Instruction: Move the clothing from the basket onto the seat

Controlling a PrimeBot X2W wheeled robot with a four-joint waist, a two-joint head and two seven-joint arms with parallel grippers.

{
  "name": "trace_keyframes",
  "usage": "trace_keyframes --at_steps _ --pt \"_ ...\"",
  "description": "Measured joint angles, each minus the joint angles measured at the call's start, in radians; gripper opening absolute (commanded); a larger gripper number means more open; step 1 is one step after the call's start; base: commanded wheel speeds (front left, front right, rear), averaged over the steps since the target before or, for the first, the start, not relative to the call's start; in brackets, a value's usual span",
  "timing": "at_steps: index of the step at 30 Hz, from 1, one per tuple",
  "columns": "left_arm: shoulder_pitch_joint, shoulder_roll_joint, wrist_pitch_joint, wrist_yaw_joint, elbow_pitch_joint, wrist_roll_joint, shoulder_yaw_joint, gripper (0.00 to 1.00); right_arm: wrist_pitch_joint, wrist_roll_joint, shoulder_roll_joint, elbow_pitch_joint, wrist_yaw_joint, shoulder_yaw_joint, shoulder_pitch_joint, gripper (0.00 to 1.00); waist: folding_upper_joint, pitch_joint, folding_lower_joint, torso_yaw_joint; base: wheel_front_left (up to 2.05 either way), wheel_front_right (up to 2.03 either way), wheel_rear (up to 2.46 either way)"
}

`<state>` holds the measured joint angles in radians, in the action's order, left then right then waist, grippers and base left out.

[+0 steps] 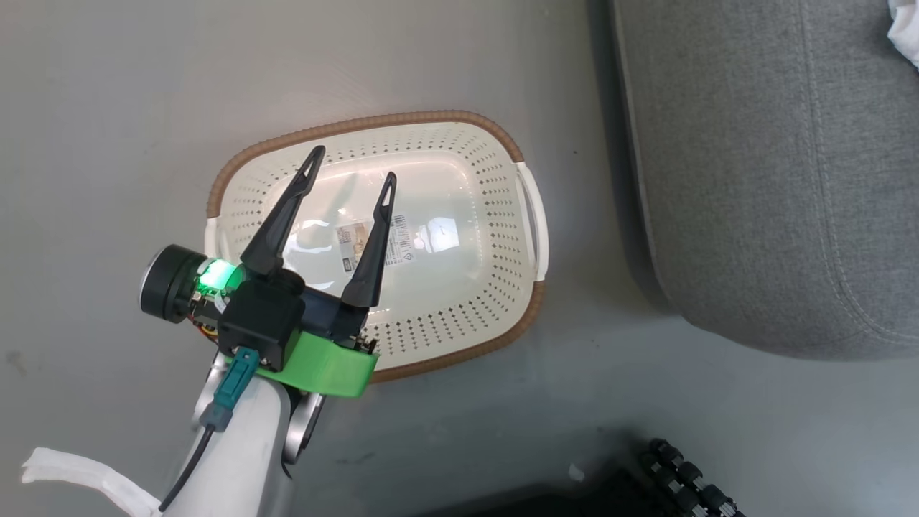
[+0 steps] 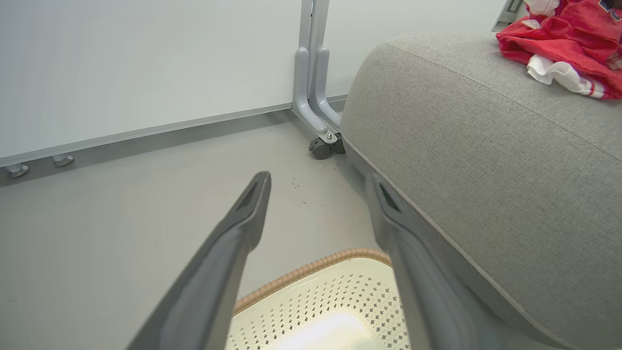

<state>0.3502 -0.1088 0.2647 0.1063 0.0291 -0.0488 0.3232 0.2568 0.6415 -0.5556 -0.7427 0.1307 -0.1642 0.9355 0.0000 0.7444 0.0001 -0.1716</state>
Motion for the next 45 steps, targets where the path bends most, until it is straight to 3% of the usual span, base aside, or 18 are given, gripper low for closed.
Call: trace_keyframes --at_steps 3,8,14,22,31,35,45 --pt "0.0 0.007 0.0 -0.005 0.01 0.0 -0.004 1.0 0.002 0.011 0.021 0.001 0.0 0.009 -0.046 1.0 0.0 -0.018 0.0 0.012 0.0 0.0 0.0" --pt "-0.017 0.029 0.0 -0.023 0.037 -0.009 -0.014 1.0 0.006 0.017 0.076 0.122 0.0 -0.026 -0.182 1.0 0.0 -0.075 -0.0001 0.024 0.0 0.0 0.0" --pt "-0.075 0.047 0.0 -0.069 0.068 -0.03 -0.037 1.0 0.006 -0.077 0.168 0.272 0.0 -0.032 -0.399 1.0 0.0 -0.188 -0.0002 0.031 0.0 0.0 0.0" --pt "-0.197 0.058 0.0 -0.087 0.124 -0.106 -0.066 1.0 0.006 -0.212 0.274 0.369 0.0 0.105 -0.608 1.0 0.0 -0.363 -0.0002 0.047 0.0 0.0 0.0" --pt "-0.341 0.059 0.0 -0.155 0.082 -0.188 -0.098 1.0 0.006 -0.333 0.364 0.463 0.0 0.284 -0.806 1.0 0.0 -0.581 -0.0002 0.074 0.0 0.0 0.0" --pt "-0.397 0.059 0.0 -0.16 0.059 -0.181 -0.12 1.0 0.006 -0.329 0.419 0.523 0.0 0.305 -0.882 1.0 0.0 -0.664 -0.0003 0.091 0.0 0.0 0.0" --pt "-0.546 0.059 0.0 -0.189 -0.016 -0.134 -0.166 1.0 0.006 -0.39 0.455 0.613 0.0 0.295 -1.029 1.0 0.0 -0.823 -0.0003 0.14 0.0 0.0 0.0"
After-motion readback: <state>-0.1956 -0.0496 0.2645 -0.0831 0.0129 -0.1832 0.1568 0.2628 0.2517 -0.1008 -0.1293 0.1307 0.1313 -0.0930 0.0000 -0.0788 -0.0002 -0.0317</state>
